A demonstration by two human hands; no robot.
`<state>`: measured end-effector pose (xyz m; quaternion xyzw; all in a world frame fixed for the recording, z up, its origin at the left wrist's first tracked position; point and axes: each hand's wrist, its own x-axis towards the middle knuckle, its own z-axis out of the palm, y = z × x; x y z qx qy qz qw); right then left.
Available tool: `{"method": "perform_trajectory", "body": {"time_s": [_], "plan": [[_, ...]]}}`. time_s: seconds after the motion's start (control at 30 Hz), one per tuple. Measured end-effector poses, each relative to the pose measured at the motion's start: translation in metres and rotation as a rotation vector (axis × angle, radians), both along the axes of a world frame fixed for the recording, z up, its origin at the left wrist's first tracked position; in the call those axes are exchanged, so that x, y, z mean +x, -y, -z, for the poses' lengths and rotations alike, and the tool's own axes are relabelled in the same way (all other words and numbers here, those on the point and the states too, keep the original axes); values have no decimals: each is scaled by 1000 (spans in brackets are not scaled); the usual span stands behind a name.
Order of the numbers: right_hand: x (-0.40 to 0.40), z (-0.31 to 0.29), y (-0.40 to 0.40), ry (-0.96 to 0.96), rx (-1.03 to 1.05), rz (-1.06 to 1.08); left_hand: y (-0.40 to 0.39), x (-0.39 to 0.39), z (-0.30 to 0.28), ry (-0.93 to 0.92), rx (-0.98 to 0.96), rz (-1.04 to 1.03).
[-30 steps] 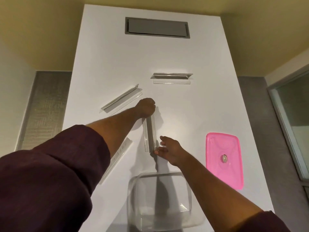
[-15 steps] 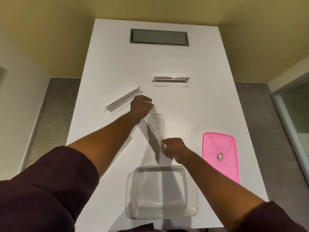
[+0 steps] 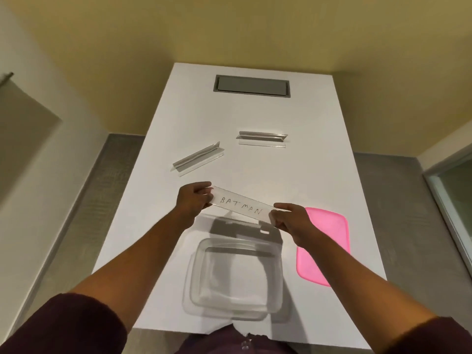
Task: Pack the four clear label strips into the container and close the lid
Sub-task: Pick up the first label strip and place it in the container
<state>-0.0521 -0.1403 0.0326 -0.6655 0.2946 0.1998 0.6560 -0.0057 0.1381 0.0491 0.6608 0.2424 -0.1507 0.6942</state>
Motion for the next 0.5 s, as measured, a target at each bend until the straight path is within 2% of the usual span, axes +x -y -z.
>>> {"method": "perform_trajectory", "body": {"time_s": [0.33,0.5], "plan": [[-35,-5,16,213,-222,-233,-7,-87,-2,-18,145,88],[-58,-6,12,279,-314,-303,-15,-110,3,61,428,218]]}}
